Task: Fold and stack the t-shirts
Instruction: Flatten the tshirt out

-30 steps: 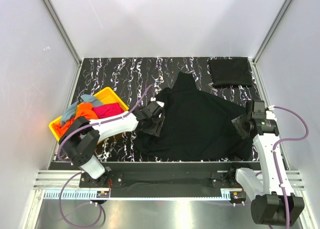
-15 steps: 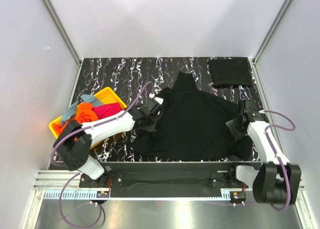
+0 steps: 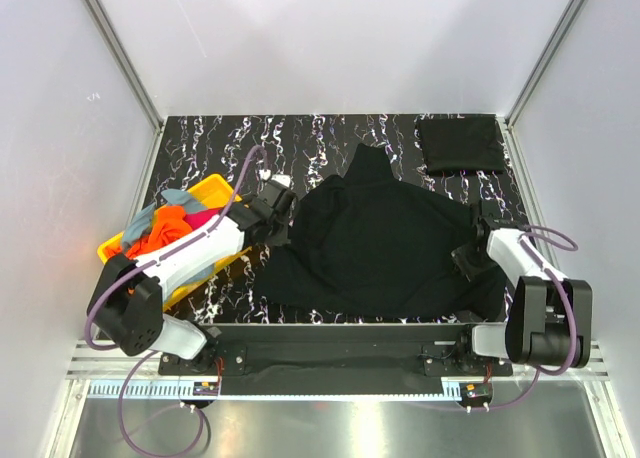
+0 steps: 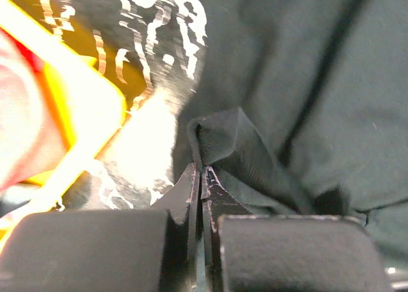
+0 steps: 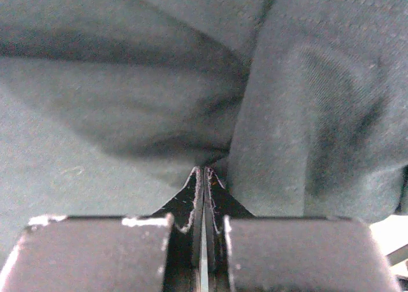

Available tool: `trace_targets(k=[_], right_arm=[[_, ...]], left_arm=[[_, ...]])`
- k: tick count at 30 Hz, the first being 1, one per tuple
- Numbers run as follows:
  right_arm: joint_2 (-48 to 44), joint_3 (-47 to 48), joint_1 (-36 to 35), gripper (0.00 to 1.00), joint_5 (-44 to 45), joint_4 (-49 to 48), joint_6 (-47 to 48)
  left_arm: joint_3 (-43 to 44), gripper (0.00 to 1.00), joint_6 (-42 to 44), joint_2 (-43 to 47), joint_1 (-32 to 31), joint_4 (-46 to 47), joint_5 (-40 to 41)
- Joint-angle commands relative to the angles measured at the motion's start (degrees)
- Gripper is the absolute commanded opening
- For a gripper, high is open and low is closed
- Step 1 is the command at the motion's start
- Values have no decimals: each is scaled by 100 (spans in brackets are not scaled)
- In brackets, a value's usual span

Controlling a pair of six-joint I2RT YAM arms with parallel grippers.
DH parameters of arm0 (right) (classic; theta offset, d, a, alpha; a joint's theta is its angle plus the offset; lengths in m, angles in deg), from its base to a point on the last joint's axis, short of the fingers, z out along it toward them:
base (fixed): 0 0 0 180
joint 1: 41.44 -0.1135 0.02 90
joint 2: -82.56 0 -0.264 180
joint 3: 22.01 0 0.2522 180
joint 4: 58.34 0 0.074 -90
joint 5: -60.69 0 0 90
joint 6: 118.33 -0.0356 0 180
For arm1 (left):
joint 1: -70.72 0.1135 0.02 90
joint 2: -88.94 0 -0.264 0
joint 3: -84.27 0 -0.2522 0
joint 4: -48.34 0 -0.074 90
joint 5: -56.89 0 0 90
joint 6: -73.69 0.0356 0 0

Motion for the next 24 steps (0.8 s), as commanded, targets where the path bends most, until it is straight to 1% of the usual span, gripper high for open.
trace_targets(k=[1, 2, 3, 4, 5, 6, 7, 8, 9, 10, 11, 12, 14, 15, 16, 19, 20, 21, 22, 23, 24], right_arm=[[96, 318, 45, 0, 527, -108, 35], [61, 545, 63, 0, 615, -117, 88], [35, 678, 115, 0, 756, -117, 167], [8, 853, 133, 0, 783, -117, 394], [-27, 1238, 151, 0, 827, -126, 527], [-27, 1459, 168, 0, 993, -108, 798], [-27, 1670, 186, 0, 1090, -91, 913], [-1, 2046, 221, 0, 1204, -73, 993], [16, 2224, 282, 0, 1318, -3, 1063], [51, 2417, 466, 0, 1319, 58, 1168], [104, 2776, 554, 0, 1293, 128, 1213], [113, 2945, 625, 0, 1302, 294, 1248], [70, 3341, 713, 0, 1424, 488, 1328], [26, 3403, 722, 0, 1599, 655, 1319], [-35, 3360, 722, 0, 1644, 665, 1310], [-352, 3045, 722, 0, 1514, 587, 1143], [-466, 2774, 722, 0, 1243, 499, 1143], [-502, 2623, 722, 0, 1092, 359, 1204], [-519, 2500, 722, 2, 943, 297, 1239], [-519, 2281, 722, 9, 672, 253, 1257], [-502, 2166, 722, 12, 530, 226, 1257]], left_arm=[[340, 2, -158, 191, 202, 238, 228], [384, 2, -132, 182, 255, 308, 185], [533, 2, -80, 156, 317, 465, -25], [639, 0, -62, 95, 474, 519, -114], [762, 0, -62, 42, 562, 554, -193], [1006, 0, -53, -11, 642, 703, -324], [1157, 0, -96, -159, 860, 774, -404], [1489, 0, -140, -265, 975, 844, -561], [1684, 0, -175, -388, 1090, 984, -937], [1903, 0, -193, -641, 1239, 1038, -1097], [2140, 0, -193, -766, 1284, 1029, -1247], [2595, 0, -176, -880, 1319, 1021, -1596], [2984, 0, -167, -908, 1354, 1038, -1880], [2986, 0, -158, -847, 1346, 1160, -2099], [2917, 0, -193, -629, 1346, 1266, -2205], [2215, 0, -307, -180, 1319, 1451, -2680], [1639, 0, -325, -48, 1293, 1399, -2716], [1294, 0, -351, 284, 1249, 1164, -2446], [933, 0, -369, 470, 1127, 1039, -2174], [190, 0, -413, 681, 1074, 899, -1762], [-174, 0, -474, 892, 1056, 897, -1715]])
